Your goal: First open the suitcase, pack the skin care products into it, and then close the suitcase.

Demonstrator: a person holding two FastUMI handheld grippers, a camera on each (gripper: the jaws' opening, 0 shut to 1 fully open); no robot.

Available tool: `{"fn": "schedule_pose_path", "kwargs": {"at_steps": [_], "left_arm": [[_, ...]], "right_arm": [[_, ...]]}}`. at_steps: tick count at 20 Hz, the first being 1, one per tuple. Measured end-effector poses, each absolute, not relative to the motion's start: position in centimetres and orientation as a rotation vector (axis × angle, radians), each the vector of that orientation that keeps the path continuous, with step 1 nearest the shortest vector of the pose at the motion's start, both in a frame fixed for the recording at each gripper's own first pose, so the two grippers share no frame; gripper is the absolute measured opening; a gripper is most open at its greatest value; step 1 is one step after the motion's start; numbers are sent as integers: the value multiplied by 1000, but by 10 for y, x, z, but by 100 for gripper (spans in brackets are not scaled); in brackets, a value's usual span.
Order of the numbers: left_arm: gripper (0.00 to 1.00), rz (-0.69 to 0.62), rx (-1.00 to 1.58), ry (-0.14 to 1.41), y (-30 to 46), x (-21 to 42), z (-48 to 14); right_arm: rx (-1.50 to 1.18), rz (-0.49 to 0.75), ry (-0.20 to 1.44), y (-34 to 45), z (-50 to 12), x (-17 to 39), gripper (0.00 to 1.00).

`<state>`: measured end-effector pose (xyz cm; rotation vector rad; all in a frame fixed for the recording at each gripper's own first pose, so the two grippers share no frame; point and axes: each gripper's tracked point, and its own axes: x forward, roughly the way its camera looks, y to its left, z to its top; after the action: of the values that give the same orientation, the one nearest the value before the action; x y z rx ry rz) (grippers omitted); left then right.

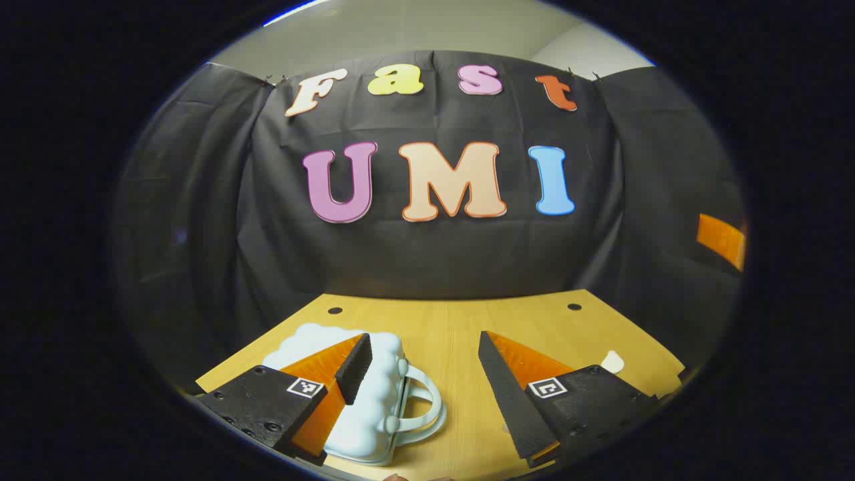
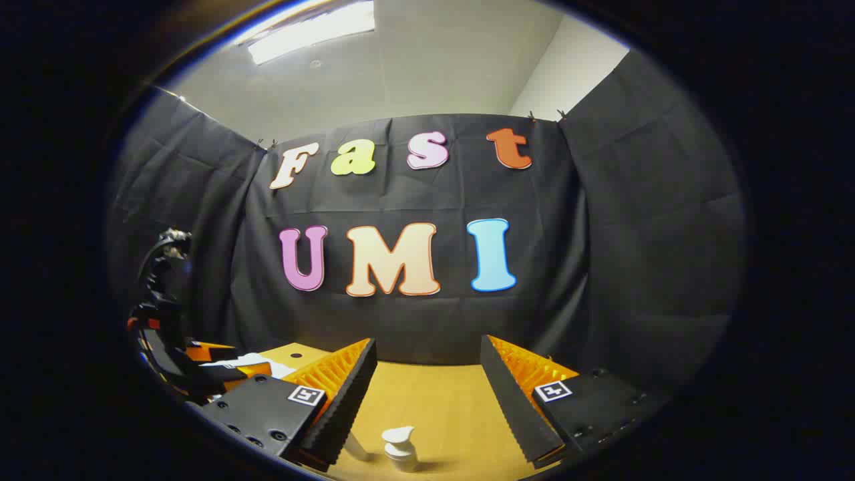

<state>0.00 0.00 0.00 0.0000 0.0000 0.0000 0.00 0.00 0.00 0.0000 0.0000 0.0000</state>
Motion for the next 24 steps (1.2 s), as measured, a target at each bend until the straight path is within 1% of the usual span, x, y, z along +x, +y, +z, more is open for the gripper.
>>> {"fn": "schedule_pose_path", "kwargs": {"at_steps": [1,4,5,8,9,12,13,14,16,18,23,24], "left_arm": [[95,-1,-16,0,4,4,0],[95,-6,-59,-22,7,15,6],[95,-4,-63,-31,9,15,8],[94,-7,-68,-59,11,17,19],[95,-6,-71,-72,12,15,22],[95,-12,-68,-79,8,18,25],[94,-25,-55,-61,4,20,17],[95,-39,-42,-29,0,23,6],[94,-64,-18,79,-8,31,-26],[94,-68,-20,141,-13,39,-45],[92,-81,-29,245,-25,58,-83],[93,-83,-32,266,-26,62,-89]], "right_arm": [[-18,-3,5,4,0,3,98],[-39,-1,7,17,-4,6,98],[-39,-4,8,19,-5,8,96],[-18,-14,17,20,-10,17,98],[-11,-15,18,21,-11,19,98],[0,-8,29,25,-18,23,96],[-1,-2,35,26,-22,26,98],[-3,4,43,28,-24,28,96],[-10,10,58,29,-29,28,98],[-22,0,66,26,-31,28,98],[-42,-32,101,15,-40,27,96],[-45,-39,108,13,-42,28,98]]}}
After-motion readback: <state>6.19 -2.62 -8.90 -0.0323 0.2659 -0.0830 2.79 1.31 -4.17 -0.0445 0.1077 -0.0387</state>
